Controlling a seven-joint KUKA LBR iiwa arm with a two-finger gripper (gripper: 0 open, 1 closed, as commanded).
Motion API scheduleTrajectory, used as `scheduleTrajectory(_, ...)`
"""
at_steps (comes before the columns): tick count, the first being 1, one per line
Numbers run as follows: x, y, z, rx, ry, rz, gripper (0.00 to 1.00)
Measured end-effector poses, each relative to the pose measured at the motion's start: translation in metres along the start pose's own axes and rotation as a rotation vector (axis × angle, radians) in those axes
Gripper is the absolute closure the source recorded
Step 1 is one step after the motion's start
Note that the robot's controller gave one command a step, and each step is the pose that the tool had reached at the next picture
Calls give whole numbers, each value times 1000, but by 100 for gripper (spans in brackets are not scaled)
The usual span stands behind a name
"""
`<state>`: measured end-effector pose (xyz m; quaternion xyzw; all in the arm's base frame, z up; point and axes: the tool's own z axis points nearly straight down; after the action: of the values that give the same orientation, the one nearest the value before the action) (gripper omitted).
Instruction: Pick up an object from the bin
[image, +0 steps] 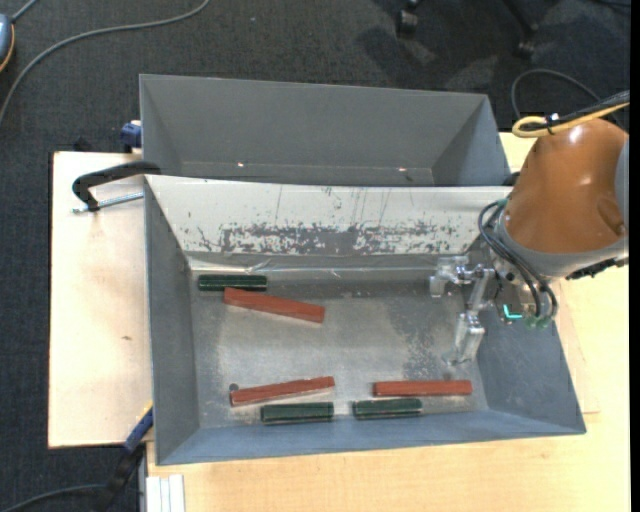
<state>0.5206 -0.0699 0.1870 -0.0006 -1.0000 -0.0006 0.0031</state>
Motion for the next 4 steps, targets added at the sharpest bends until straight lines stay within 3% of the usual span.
scheduleTrajectory(1,22,-32,121,-1,1,72,0)
scheduleTrajectory(2,4,30,116,-1,-12,-90,0)
scheduleTrajectory(3,23,39,116,1,-8,-161,0)
scheduleTrajectory(4,22,39,116,2,-11,-162,100)
